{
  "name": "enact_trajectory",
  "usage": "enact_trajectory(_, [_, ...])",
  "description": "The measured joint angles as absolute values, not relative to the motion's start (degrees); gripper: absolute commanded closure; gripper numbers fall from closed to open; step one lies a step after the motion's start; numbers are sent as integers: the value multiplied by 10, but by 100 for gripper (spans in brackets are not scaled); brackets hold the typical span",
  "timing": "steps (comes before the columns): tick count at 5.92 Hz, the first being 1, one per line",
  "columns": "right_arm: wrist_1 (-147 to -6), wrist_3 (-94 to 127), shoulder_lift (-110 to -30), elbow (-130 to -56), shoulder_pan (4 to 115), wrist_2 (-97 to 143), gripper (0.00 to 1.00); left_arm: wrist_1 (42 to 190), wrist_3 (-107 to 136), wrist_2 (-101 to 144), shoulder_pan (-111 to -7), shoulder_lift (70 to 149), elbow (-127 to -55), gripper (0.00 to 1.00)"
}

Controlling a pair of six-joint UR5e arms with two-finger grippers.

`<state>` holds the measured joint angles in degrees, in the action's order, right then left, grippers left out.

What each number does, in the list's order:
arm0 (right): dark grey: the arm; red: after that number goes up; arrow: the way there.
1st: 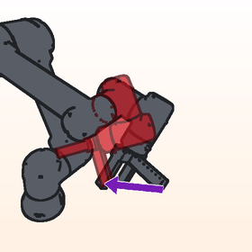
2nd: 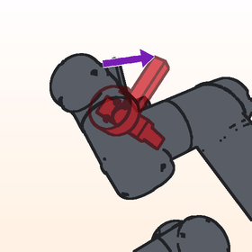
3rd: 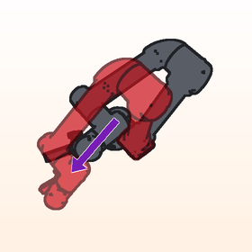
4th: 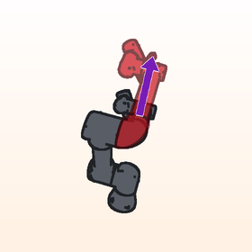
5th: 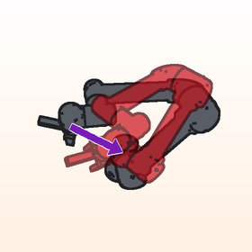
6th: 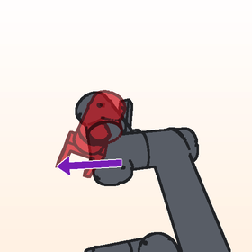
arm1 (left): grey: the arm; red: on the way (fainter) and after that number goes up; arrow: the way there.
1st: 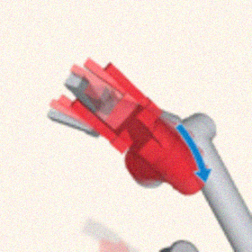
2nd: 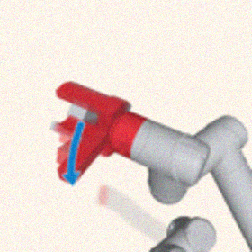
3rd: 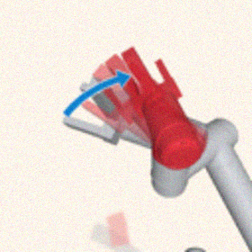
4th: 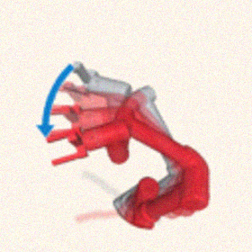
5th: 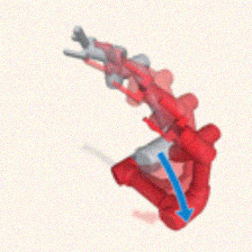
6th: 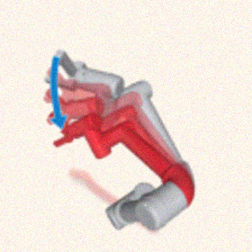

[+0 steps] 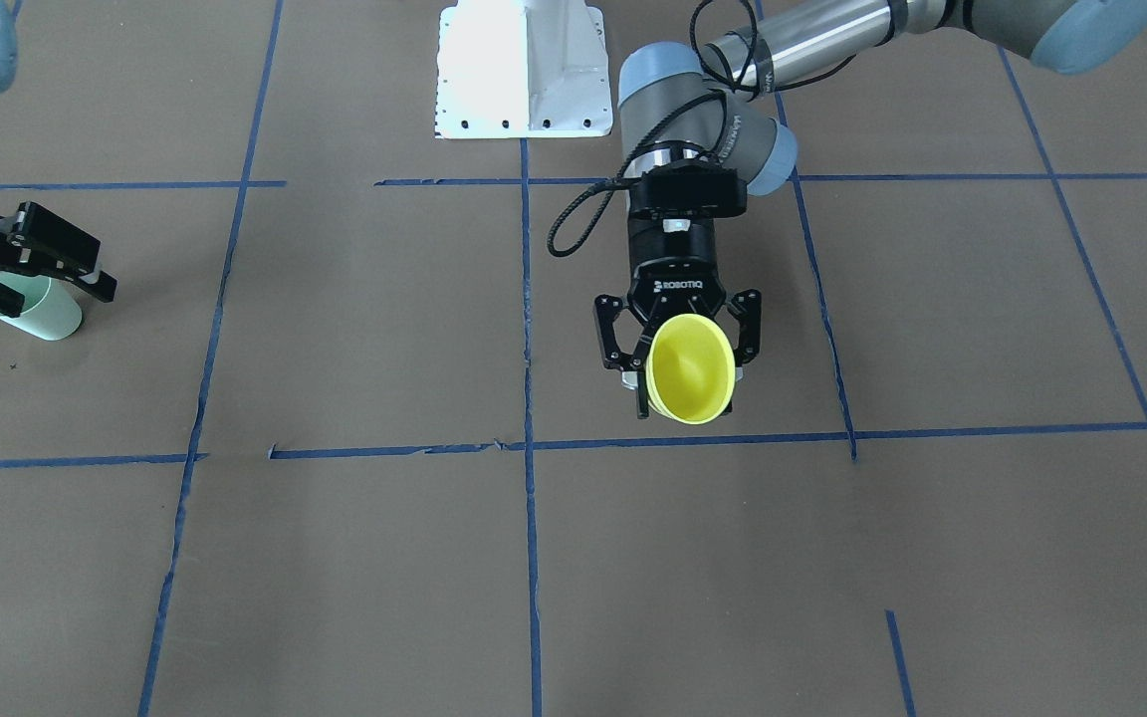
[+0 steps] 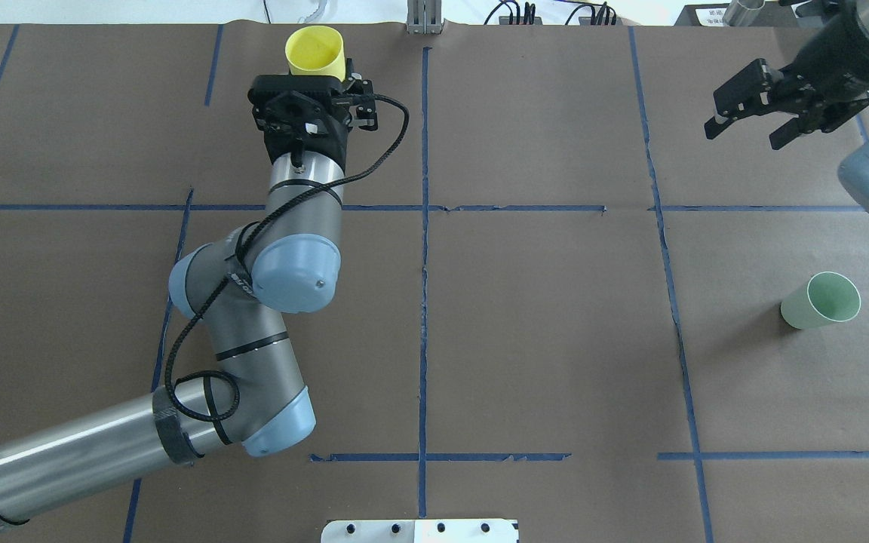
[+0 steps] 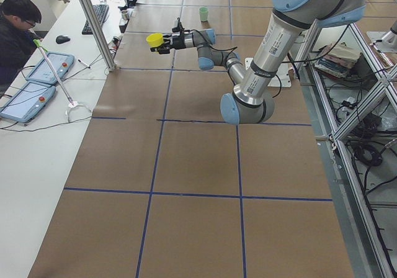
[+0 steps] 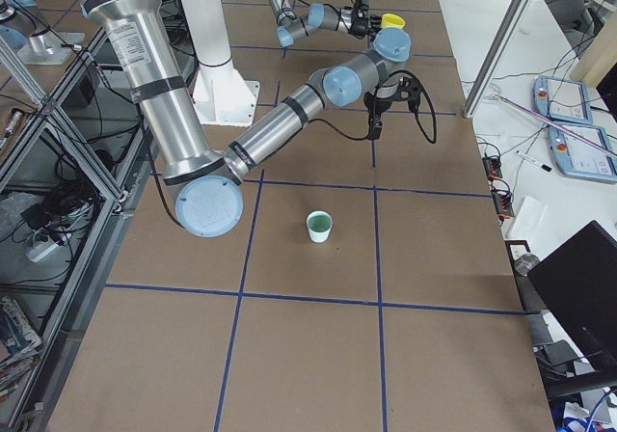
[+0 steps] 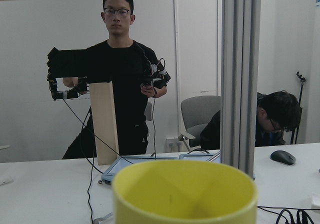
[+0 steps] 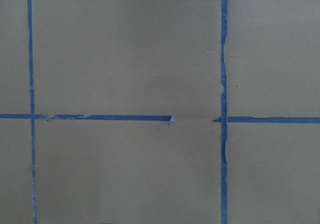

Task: Transfer and stack yellow cup on green cup

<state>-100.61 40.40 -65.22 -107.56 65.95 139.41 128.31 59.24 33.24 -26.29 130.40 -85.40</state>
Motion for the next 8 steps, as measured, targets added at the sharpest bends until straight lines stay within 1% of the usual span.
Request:
enact_trajectory(2, [-1098, 414, -546, -1048, 643, 1385, 0, 1263, 628, 289, -222, 1341, -810, 48])
enact_trajectory(3, [-1123, 416, -499, -1026, 638, 1385, 0, 1262, 645, 271, -208, 1365, -776, 48])
enact_trajectory(4, [-1136, 417, -451, -990, 631, 1385, 1, 1262, 666, 256, -198, 1388, -736, 48])
enact_trajectory(5, [-1140, 418, -396, -935, 621, 1385, 2, 1262, 680, 248, -191, 1399, -716, 48])
enact_trajectory(7, [-1150, 418, -271, -777, 582, 1372, 4, 1262, 685, 245, -184, 1402, -708, 48])
enact_trajectory(8, [-1152, 419, -238, -735, 552, 1347, 6, 1262, 685, 245, -183, 1402, -708, 48])
